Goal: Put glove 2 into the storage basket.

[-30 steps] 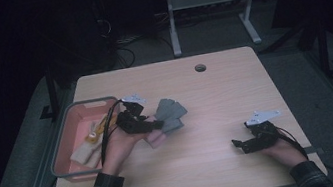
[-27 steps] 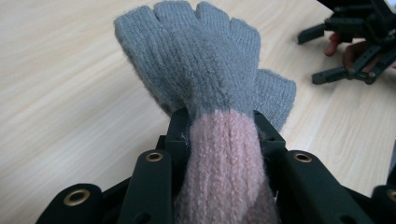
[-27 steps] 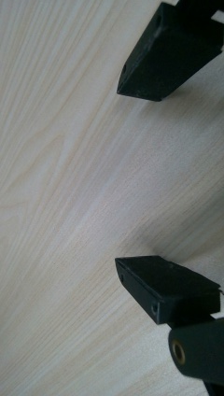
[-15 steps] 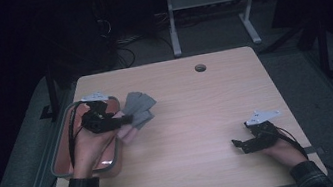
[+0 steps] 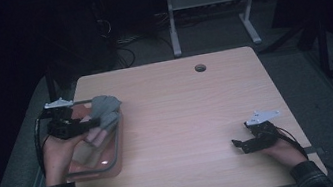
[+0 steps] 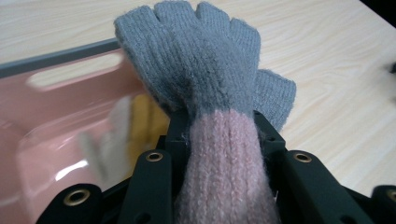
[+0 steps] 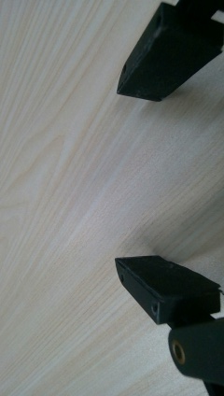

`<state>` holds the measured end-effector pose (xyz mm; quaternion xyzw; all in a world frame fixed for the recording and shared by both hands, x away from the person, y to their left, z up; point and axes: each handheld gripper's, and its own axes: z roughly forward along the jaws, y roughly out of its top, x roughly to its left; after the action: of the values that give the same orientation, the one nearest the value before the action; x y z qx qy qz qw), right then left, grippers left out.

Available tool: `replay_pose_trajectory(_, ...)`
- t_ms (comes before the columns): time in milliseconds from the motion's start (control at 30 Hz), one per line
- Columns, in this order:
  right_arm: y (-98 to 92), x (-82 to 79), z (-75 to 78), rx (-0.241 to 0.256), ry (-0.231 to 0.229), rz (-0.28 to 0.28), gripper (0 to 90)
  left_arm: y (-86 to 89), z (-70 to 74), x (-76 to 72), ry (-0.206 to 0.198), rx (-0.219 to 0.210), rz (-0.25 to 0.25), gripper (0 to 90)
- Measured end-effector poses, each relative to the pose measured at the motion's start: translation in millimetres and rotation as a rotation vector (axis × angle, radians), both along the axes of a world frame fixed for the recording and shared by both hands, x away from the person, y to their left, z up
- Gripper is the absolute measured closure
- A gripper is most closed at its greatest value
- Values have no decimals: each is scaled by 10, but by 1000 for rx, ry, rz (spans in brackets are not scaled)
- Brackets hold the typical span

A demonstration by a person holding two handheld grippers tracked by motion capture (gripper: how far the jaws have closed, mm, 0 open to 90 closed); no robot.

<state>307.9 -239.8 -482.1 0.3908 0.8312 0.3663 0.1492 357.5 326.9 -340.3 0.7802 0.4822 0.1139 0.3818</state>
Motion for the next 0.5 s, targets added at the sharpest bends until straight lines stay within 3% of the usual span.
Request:
replay_pose_trajectory(200,0,0,0,0,0,0,141,176,-114,37,39,10,36,655)
replay_pose_trajectory(500,0,0,0,-1,-1,1,141,219,-402,172,117,38,28,644)
